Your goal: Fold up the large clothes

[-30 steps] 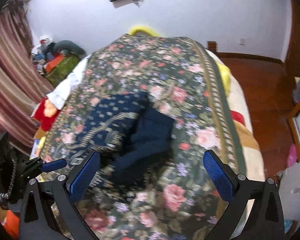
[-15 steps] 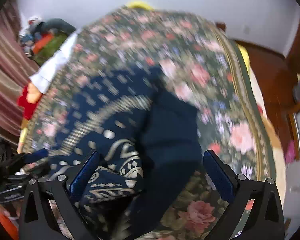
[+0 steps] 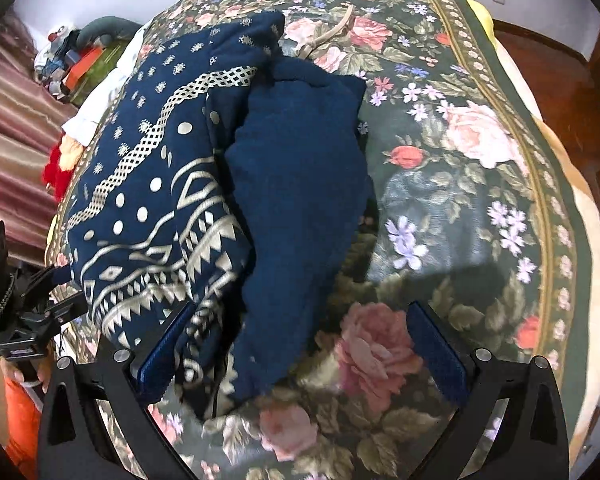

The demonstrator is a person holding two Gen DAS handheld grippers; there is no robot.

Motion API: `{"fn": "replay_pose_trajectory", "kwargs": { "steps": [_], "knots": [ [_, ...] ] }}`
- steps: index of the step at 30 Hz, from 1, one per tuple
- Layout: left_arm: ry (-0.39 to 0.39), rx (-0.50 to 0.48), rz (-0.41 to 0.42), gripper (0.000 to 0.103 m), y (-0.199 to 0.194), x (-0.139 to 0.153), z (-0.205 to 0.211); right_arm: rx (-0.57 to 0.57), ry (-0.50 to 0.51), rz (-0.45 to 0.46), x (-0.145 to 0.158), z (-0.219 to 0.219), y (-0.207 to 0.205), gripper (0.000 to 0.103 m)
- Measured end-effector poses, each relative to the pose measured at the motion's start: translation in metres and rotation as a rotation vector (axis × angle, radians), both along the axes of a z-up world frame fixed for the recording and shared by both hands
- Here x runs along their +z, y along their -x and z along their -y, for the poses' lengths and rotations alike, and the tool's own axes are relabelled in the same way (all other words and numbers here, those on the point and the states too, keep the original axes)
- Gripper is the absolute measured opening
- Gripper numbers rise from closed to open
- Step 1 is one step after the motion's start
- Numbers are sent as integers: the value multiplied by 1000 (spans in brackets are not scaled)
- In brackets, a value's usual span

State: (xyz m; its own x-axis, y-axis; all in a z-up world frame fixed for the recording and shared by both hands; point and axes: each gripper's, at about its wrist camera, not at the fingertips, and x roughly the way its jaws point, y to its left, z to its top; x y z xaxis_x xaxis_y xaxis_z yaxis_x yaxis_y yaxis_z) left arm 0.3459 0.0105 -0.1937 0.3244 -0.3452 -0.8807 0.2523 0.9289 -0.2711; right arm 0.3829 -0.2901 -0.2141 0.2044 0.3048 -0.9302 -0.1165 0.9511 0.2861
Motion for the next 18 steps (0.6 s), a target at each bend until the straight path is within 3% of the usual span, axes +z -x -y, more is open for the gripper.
{"fn": "replay_pose_trajectory", "kwargs": {
  "steps": [2, 6, 9, 13, 18],
  "knots": [
    [-25, -2, 21, 85, 4, 5, -4, -11, -27, -1, 11, 6, -1, 103],
    [58, 12, 70, 85, 0, 30, -23, -71, -91, 104, 49, 21, -6, 103],
    [76, 73, 102, 85, -17, 44, -33, -89, -138, 136, 64, 20, -19, 103],
    [154, 150, 55, 85, -50, 38, -40, -74, -120, 84, 51, -1, -47, 103],
    [296, 142, -52, 85, -72, 11, -31, -26, -83, -9, 10, -29, -63, 103]
  ]
}}
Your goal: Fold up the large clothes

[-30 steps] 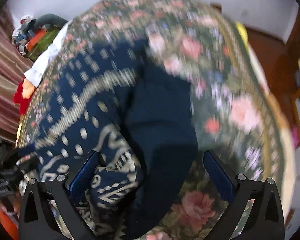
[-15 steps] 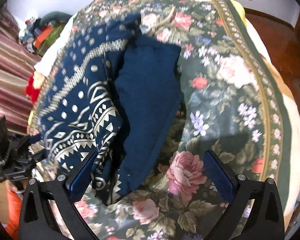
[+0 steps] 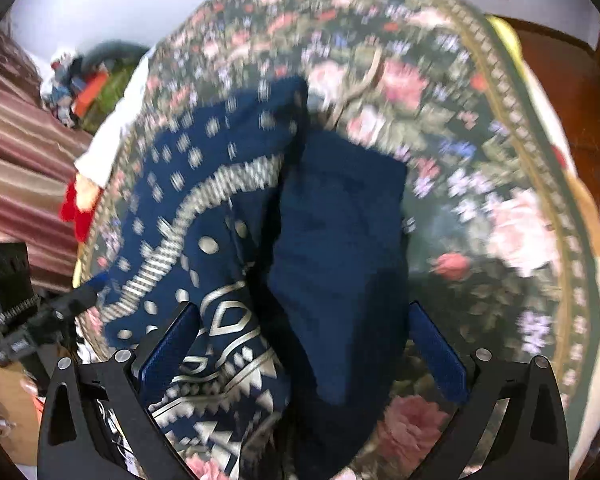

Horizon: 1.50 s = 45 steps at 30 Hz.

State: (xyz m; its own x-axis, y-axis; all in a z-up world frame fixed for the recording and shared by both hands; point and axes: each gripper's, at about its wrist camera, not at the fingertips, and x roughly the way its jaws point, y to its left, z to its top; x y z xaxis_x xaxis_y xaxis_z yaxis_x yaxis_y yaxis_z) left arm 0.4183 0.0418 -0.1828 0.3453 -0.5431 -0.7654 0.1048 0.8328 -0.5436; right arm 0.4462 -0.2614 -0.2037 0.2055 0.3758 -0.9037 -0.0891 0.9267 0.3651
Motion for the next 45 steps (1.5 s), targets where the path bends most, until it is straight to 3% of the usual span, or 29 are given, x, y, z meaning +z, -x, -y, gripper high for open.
{"fn": "replay_pose_trajectory", "kwargs": {
  "steps": [3, 7, 12, 15, 20, 31, 34, 36, 39, 45],
  "knots": [
    [19, -24, -34, 85, -7, -15, 10, 30, 15, -22, -18, -8, -1, 103],
    [80, -29, -56, 90, -17, -29, 11, 22, -80, -84, -37, 1, -10, 103],
    [151, -41, -91, 98, -30, -48, 18, 48, -108, -102, -37, -4, -16, 103],
    [203, -50, -112, 99, -38, -58, 21, 70, -202, -131, -40, -16, -24, 103],
    [251, -56, -124, 101, -49, -72, 26, 93, -172, -111, -43, -28, -29, 103],
    [305, -39, -113, 100, -65, -81, 44, 79, -238, -69, -48, -29, -42, 103],
    [346, -14, -131, 94, -55, -80, 30, 78, -252, -40, -46, -26, -38, 95],
    [364, -7, -141, 90, -53, -83, 27, 84, -272, -31, -43, -23, -35, 81],
    [343, -8, -131, 86, -50, -79, 29, 105, -290, -22, -37, -20, -32, 64],
    [295, -13, -82, 80, -40, -65, 31, 133, -301, 2, -23, -24, -26, 48]
  ]
}}
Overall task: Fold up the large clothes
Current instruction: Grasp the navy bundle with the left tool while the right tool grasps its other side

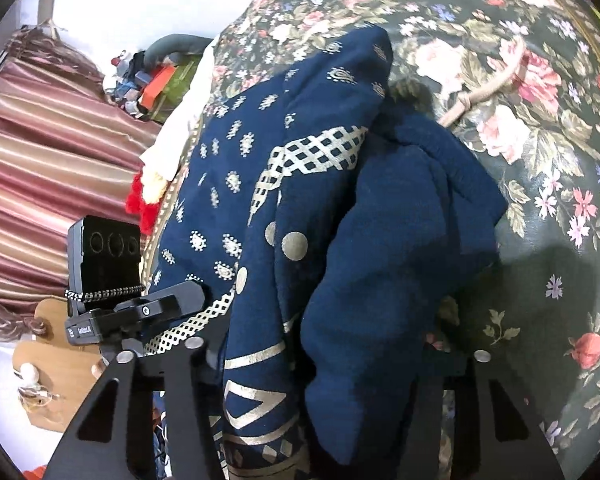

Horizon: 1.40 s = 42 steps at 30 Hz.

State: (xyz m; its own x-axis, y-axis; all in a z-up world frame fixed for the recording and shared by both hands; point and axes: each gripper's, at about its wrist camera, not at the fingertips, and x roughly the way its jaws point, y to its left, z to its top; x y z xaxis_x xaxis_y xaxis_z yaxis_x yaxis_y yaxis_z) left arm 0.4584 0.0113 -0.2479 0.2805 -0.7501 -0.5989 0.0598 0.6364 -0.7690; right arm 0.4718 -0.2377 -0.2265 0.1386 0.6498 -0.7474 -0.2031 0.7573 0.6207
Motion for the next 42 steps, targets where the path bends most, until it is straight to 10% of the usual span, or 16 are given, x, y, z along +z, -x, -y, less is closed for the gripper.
{"fn": "replay_pose_trajectory", "kwargs": {
  "steps": [26, 34, 42],
  "knots": [
    [-71, 77, 301, 76, 57, 173, -96, 93, -27, 264, 160, -110, 42, 44],
    [-79, 143, 249, 76, 57, 139, -169, 155, -20, 209, 127, -190, 25, 44],
    [-43, 174, 90, 76, 31, 44, -212, 182, 31, 52, 34, -239, -14, 44]
  ]
}}
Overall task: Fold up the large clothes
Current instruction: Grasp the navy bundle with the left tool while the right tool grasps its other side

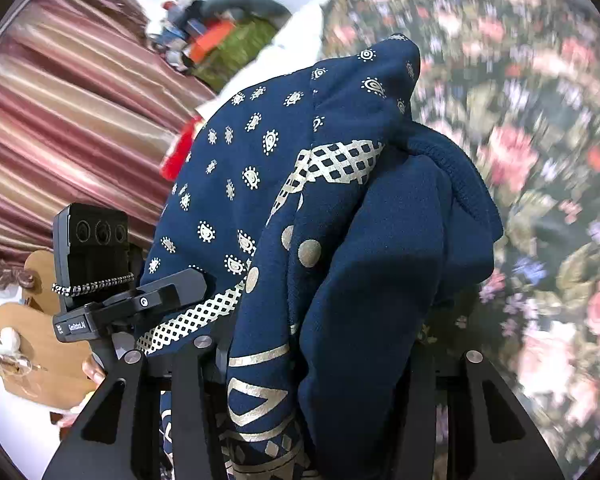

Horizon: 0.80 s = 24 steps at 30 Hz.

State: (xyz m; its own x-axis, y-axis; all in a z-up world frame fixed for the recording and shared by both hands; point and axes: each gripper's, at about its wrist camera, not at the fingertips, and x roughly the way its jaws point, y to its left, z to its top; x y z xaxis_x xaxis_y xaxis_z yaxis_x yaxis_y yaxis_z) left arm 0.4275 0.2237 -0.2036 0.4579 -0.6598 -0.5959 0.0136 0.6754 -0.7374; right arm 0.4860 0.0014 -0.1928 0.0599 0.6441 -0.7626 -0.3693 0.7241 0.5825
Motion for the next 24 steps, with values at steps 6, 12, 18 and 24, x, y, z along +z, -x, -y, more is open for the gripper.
{"fn": "replay_pose_trajectory", "kwargs": {
  "steps": [6, 12, 18, 24],
  "knots": [
    [-30, -25, -73, 75, -13, -53, -4, -2, 25, -98, -63, -10, -18, 44],
    [-92, -60, -42, 76, -9, -48, -1, 18, 36, -76, -73, -11, -18, 50],
    [-194, -43, -45, 76, -8, -37, 4, 7, 151, 6, -71, -5, -2, 76],
    [-268, 4, -19, 76, 8, -17, -1, 27, 242, 91, -54, 14, 12, 77]
  ]
}}
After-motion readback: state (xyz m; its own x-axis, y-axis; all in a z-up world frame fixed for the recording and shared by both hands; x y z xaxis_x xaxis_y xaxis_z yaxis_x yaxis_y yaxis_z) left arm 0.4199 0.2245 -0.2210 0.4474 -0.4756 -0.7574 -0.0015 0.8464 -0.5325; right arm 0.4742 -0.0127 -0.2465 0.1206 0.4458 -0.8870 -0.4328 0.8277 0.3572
